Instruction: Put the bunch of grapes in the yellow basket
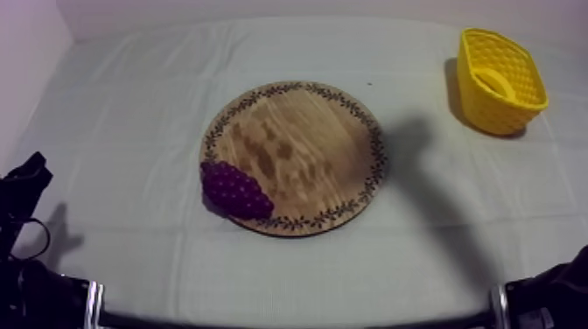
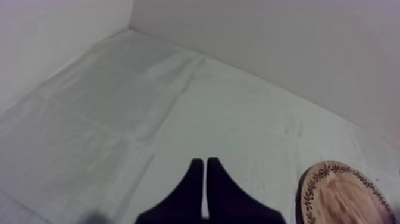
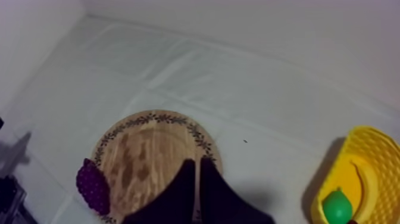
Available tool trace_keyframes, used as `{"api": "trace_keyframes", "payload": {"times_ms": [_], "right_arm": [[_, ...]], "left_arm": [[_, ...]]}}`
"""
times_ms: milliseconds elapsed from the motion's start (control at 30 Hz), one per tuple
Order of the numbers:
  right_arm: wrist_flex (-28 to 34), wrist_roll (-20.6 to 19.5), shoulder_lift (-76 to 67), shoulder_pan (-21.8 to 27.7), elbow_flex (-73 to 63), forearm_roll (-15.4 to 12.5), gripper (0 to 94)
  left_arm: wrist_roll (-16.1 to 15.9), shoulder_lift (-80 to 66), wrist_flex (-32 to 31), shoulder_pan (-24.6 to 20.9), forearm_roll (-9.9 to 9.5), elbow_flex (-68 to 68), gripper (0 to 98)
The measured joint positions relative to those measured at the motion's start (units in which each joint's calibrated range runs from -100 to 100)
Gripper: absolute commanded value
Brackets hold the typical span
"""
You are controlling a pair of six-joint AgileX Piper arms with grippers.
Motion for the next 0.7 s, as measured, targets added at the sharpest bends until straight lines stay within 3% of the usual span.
{"api": "trace_keyframes", "payload": {"times_ms": [300,700], "right_arm": [[6.94,0.22,10.96,-5.33,-10.39,-2.05,4.6],[3.79,-1.11,16.9,-14.51,-8.94,-0.96,5.2]], "left_arm": [[0.0,0.0,0.0,0.0,0.0,0.0,0.0],[0.0,0.0,0.0,0.0,0.0,0.0,0.0]]}}
